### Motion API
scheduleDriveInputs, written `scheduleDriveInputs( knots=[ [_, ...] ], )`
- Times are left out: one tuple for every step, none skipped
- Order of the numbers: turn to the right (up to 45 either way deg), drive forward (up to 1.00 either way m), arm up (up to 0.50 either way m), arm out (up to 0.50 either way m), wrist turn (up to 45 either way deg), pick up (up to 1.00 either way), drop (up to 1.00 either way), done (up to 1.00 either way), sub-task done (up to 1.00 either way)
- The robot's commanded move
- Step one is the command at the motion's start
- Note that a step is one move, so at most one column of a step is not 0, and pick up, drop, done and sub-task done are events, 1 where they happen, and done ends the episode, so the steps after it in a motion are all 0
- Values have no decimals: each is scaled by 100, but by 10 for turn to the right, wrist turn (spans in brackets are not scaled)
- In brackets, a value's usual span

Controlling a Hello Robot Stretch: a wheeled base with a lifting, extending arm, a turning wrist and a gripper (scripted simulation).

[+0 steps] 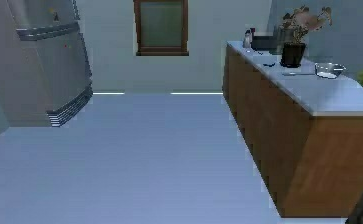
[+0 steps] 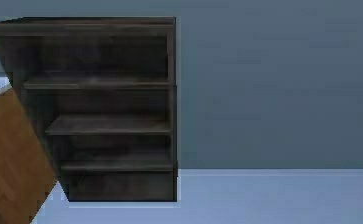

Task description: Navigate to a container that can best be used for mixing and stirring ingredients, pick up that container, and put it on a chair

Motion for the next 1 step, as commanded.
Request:
scheduleDriveInputs(
  knots=[
    [450, 0, 0, 0, 0, 0, 0, 0, 0]
  ],
)
